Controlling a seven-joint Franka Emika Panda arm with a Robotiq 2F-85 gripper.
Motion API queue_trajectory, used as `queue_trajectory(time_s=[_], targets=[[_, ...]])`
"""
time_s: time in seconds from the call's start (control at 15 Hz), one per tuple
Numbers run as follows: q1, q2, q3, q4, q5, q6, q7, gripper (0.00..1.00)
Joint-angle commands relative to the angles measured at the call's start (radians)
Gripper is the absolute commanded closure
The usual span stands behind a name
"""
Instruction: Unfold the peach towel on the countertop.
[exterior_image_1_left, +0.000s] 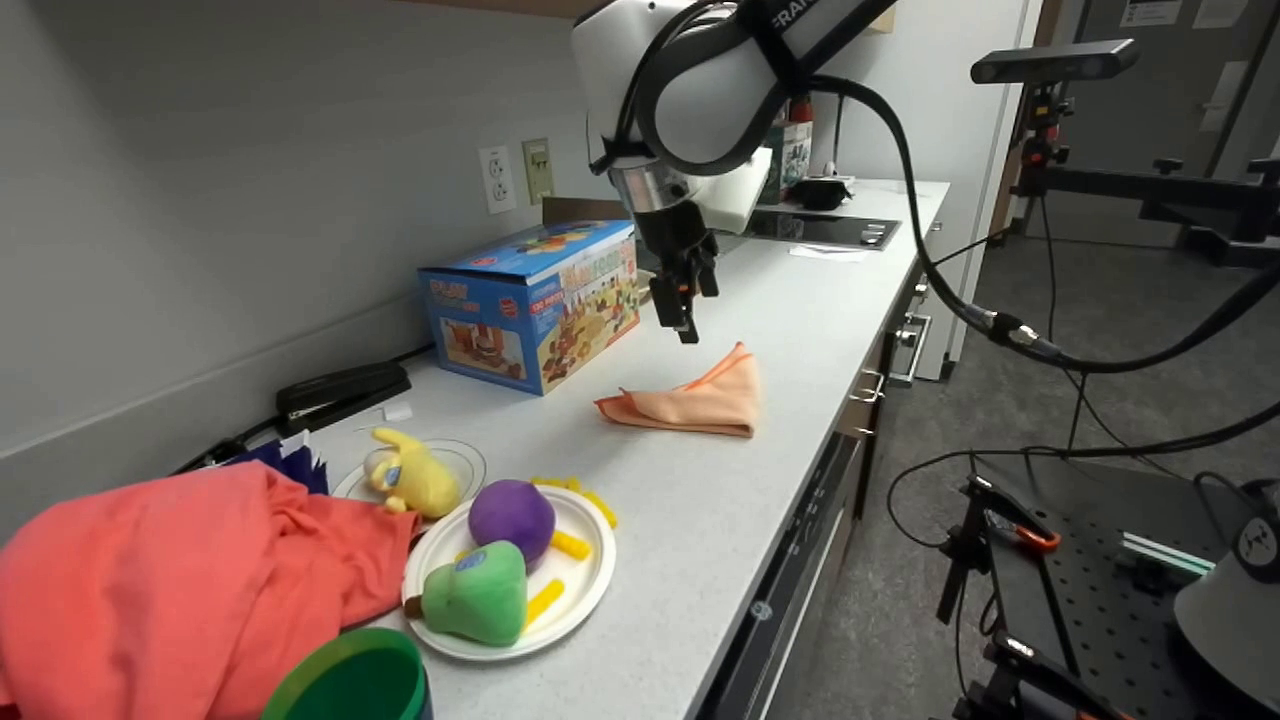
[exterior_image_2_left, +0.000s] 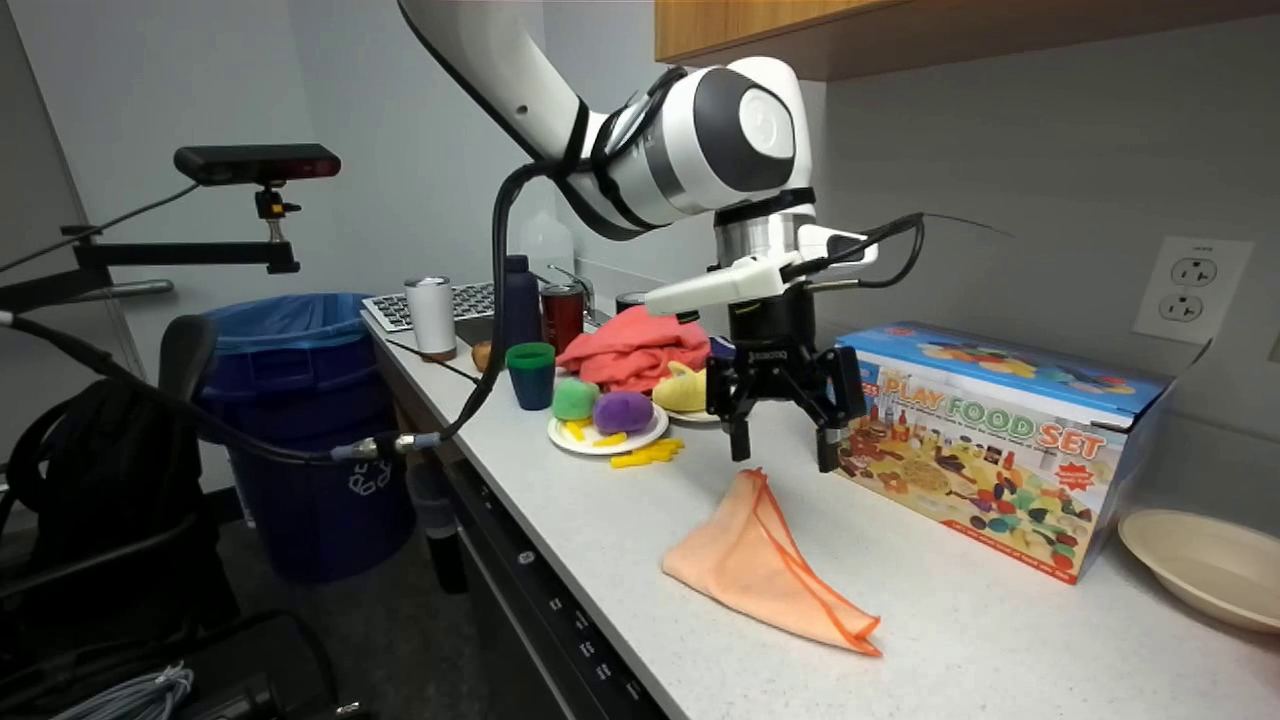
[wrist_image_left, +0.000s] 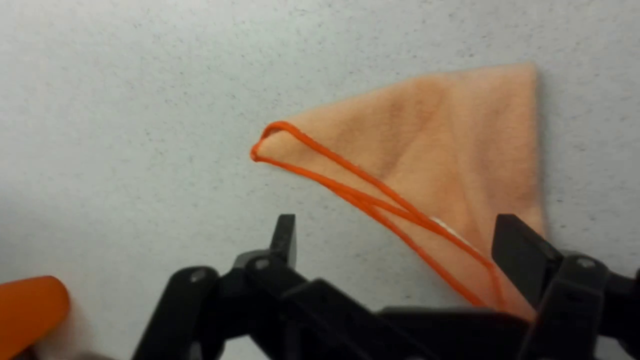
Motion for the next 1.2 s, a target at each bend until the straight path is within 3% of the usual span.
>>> queue_trajectory(time_s=[0.0, 0.13, 0.2, 0.53, 0.87, 1.13], targets=[[-0.025, 0.060, 0.047, 0.069, 0.138, -0.031, -0.197, 0.00], [-0.034, 0.091, 0.059, 0.106, 0.208, -0.055, -0.261, 0.00], [-0.008, 0.047, 0.042, 0.038, 0.142, -0.009, -0.174, 0.00], [-0.019, 0.083, 0.046, 0.077, 0.178, -0.022, -0.225, 0.00], [-0.016, 0.127, 0.039, 0.072, 0.075, 0.115, -0.248, 0.00], [-0.025, 0.165, 0.046, 0.075, 0.076, 0.190, -0.283, 0.00]])
